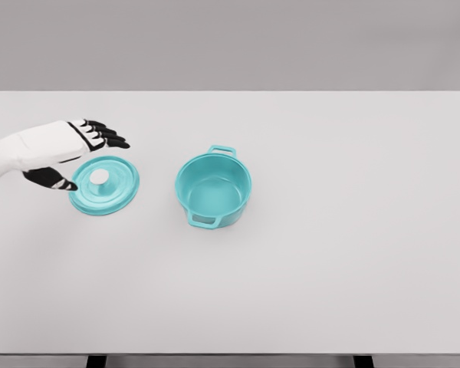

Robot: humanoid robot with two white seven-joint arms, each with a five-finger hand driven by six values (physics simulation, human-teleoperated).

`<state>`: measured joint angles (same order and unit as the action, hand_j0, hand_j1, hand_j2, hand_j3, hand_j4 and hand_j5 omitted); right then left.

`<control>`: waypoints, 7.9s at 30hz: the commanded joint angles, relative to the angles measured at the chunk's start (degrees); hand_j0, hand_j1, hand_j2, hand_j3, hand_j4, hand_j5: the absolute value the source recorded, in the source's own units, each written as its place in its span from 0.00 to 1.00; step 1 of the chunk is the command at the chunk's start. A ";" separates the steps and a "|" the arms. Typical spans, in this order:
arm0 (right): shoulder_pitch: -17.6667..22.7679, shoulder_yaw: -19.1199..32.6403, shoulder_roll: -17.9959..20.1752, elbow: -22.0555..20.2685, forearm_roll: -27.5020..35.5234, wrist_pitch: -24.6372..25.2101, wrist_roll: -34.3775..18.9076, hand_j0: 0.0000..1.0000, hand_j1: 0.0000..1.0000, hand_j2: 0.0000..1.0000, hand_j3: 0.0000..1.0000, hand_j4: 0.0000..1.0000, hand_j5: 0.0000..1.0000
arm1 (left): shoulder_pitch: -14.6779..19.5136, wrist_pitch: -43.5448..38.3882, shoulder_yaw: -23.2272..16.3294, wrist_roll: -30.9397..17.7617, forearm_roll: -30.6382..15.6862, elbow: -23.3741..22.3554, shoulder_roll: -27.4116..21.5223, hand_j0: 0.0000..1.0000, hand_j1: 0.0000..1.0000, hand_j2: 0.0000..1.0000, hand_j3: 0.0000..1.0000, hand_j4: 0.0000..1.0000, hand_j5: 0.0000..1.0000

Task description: Cover the pot with left arm

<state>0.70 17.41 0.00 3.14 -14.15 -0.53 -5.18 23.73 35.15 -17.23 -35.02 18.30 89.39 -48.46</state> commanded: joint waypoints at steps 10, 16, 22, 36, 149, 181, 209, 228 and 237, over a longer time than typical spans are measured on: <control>0.00 0.00 0.00 0.02 0.00 0.00 -0.01 1.00 1.00 1.00 1.00 1.00 1.00 | 2.64 -0.15 -7.91 0.02 -1.52 -2.29 -0.14 0.91 0.91 0.91 0.91 0.91 0.91; 0.00 0.00 0.00 0.02 0.00 0.00 -0.01 1.00 1.00 1.00 1.00 1.00 1.00 | 2.64 -0.15 -8.26 0.02 -1.52 -4.40 -0.14 0.88 0.88 0.88 0.88 0.88 0.88; 0.00 0.00 0.00 0.02 0.00 0.00 -0.01 1.00 1.00 1.00 1.00 1.00 1.00 | 2.81 -0.15 -8.17 0.02 -1.52 -5.63 -0.14 0.82 0.82 0.82 0.82 0.82 0.82; 0.00 0.00 0.00 0.02 0.00 0.00 -0.01 1.00 1.00 1.00 1.00 1.00 1.00 | 4.40 -0.15 -8.26 0.02 -0.73 -9.85 0.83 0.79 0.79 0.79 0.79 0.79 0.79; 0.00 0.00 0.00 0.02 0.00 0.00 -0.01 1.00 1.00 1.00 1.00 1.00 1.00 | 7.03 -0.15 -7.47 0.02 5.25 -18.29 7.59 0.50 0.50 0.50 0.50 0.50 0.50; 0.00 0.00 0.00 -0.07 0.00 0.00 -0.01 1.00 1.00 1.00 1.00 1.00 1.00 | 7.03 -0.15 -7.64 0.02 1.73 -4.67 1.88 0.50 0.50 0.50 0.50 0.50 0.50; 0.00 0.00 0.00 0.02 0.00 0.00 -0.01 1.00 1.00 1.00 1.00 1.00 1.00 | 9.32 -0.15 -9.93 0.02 2.53 0.17 5.92 0.50 0.50 0.50 0.50 0.50 0.50; 0.00 0.00 0.00 -0.07 0.00 0.00 -0.01 1.00 1.00 1.00 1.00 1.00 1.00 | 11.43 -0.15 -13.09 0.02 2.97 -0.27 12.16 0.50 0.50 0.50 0.50 0.50 0.50; 0.00 0.00 0.00 -0.07 0.00 0.00 -0.01 1.00 1.00 1.00 1.00 1.00 1.00 | 12.13 -0.15 -14.15 0.02 4.72 -0.45 15.86 0.50 0.50 0.50 0.50 0.50 0.50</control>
<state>0.70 17.41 0.00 3.13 -14.15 -0.53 -5.18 35.86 35.20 -30.90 -34.93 23.38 88.93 -33.34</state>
